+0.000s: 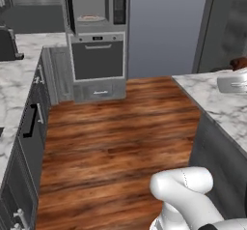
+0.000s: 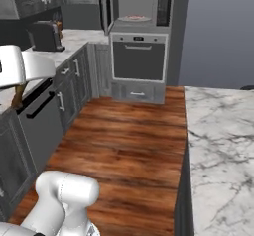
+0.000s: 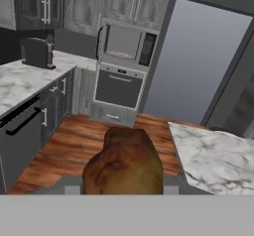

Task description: Transport the chicken drumstick from the fridge to the microwave and turn on the microwave.

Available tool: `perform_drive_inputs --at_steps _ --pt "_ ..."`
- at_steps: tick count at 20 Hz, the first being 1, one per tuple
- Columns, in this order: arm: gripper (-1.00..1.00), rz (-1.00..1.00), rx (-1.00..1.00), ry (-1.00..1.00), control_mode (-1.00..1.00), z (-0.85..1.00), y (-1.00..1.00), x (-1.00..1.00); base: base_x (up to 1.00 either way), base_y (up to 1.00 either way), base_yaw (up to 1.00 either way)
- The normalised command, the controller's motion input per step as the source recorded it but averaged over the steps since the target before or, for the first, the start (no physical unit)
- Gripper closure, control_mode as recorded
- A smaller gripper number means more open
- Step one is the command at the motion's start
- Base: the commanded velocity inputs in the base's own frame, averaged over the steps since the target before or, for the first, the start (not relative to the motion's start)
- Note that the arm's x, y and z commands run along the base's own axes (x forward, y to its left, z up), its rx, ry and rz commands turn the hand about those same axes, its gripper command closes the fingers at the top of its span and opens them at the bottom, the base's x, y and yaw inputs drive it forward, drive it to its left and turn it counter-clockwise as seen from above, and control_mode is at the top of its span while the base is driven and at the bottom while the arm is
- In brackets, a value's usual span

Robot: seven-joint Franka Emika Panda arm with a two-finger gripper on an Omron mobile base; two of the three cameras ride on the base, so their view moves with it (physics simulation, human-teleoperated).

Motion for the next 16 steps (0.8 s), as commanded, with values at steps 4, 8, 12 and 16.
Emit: perform_drive_inputs --at_steps 4,8,12,16 --pt "1.0 0.0 0.0 0.0 1.0 0.0 0.0 0.0 0.32 0.27 -0.12" --pt "1.0 0.0 0.0 0.0 1.0 0.0 0.0 0.0 0.29 0.35 -0.11" --pt "1.0 0.0 0.0 0.0 1.0 0.0 0.0 0.0 0.29 0.33 -0.1" --pt "1.0 0.0 0.0 0.0 1.0 0.0 0.0 0.0 0.32 0.26 -0.1"
